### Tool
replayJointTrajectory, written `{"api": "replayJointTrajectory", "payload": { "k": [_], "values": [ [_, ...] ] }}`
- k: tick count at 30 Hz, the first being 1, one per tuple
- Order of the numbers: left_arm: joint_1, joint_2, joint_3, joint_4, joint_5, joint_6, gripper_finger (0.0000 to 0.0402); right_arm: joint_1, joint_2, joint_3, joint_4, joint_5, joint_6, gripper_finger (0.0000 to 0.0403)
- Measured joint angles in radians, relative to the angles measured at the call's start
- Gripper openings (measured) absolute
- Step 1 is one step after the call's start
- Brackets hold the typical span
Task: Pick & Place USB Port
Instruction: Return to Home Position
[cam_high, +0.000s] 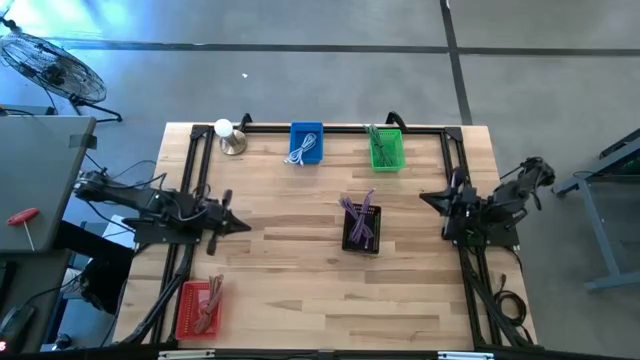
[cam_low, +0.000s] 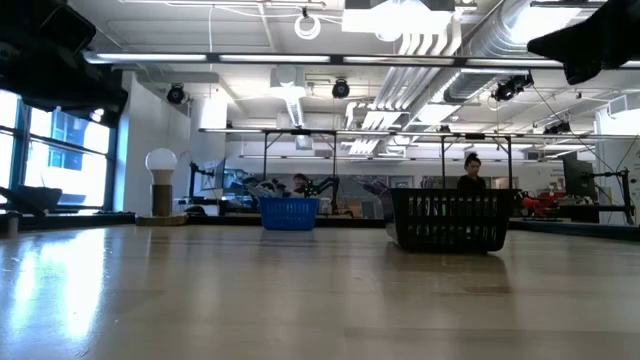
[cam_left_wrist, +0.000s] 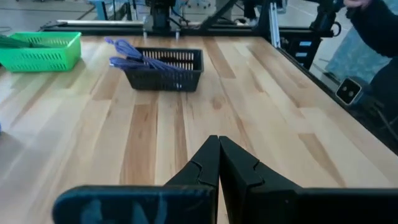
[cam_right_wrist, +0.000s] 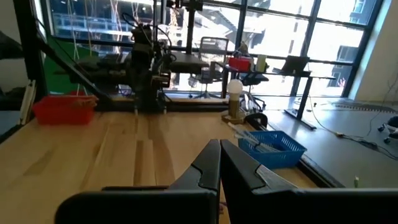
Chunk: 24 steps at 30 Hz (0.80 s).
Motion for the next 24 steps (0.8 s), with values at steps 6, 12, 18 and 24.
{"api": "replayJointTrajectory", "payload": {
  "k": [6, 12, 18, 24],
  "values": [
    [0.0, -0.018, -0.062, 0.079, 0.026, -0.002, 0.0, 0.0, 0.0, -0.085, 0.056, 0.046, 0.007, 0.0],
    [0.0, -0.018, -0.072, 0.106, 0.052, 0.02, 0.0, -0.012, 0.0, -0.171, 0.176, 0.053, -0.02, 0.0],
    [0.0, -0.018, -0.073, 0.105, 0.063, 0.02, 0.0, -0.07, 0.002, -0.227, 0.236, 0.057, -0.021, 0.0],
    [0.0, -0.017, -0.072, 0.088, 0.076, -0.06, 0.0, -0.111, 0.008, -0.243, 0.278, 0.045, -0.017, 0.0]
  ]
}}
